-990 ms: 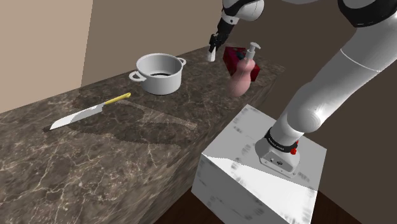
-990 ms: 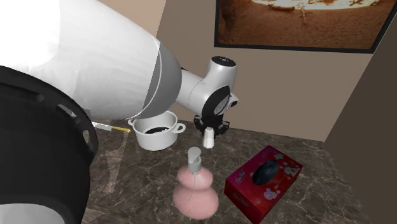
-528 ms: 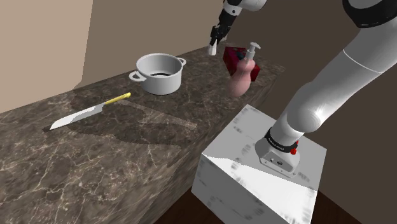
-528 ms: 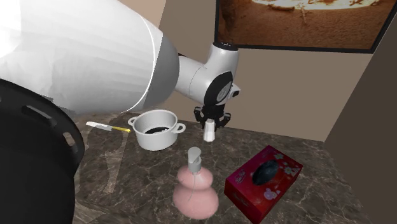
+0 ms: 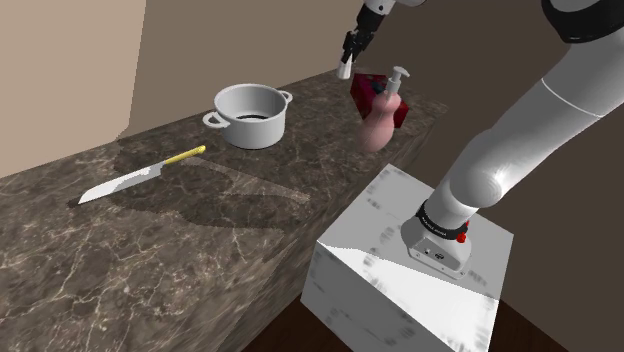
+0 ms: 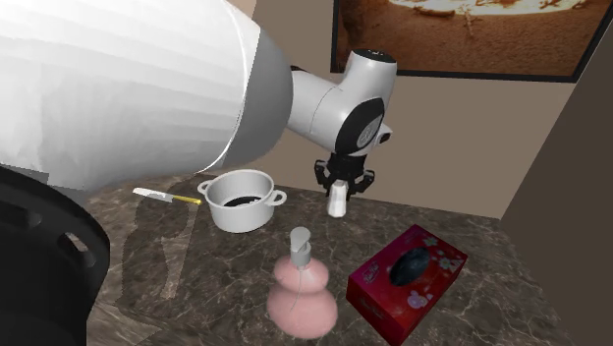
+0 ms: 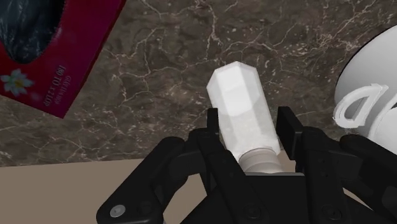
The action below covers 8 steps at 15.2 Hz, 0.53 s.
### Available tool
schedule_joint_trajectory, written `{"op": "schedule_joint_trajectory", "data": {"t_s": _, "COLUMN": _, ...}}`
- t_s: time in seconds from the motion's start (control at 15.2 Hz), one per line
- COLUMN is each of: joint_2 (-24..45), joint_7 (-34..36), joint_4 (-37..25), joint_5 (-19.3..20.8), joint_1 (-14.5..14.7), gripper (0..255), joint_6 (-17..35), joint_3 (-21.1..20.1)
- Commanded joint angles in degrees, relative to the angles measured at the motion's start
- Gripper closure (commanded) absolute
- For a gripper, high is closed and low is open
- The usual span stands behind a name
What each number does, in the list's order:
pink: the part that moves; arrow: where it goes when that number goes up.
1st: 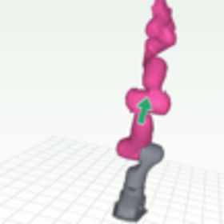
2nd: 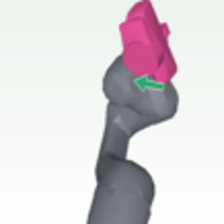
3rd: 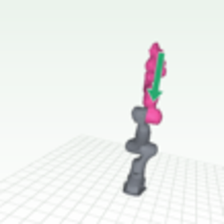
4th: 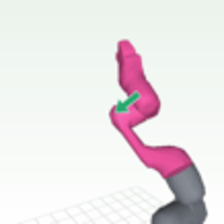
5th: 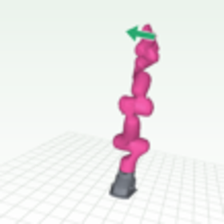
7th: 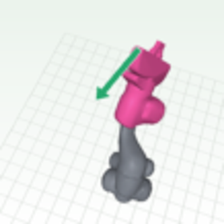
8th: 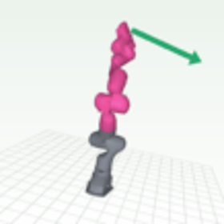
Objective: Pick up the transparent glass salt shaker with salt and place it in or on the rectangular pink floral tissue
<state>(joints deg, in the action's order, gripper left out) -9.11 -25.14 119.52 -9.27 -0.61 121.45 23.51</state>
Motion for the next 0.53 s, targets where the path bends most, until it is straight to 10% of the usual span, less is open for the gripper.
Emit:
{"op": "schedule_joint_trajectory", "data": {"t_s": 0.0, "joint_2": -0.1, "joint_7": -2.6, "joint_4": -0.5, "joint_5": -0.1, "joint_1": -1.0, "gripper": 255, "joint_6": -1.1, "joint_3": 1.6}}
{"op": "schedule_joint_trajectory", "data": {"t_s": 0.46, "joint_2": 2.6, "joint_7": -13.1, "joint_4": -5.0, "joint_5": -2.1, "joint_1": -4.8, "gripper": 255, "joint_6": -5.1, "joint_3": 7.9}}
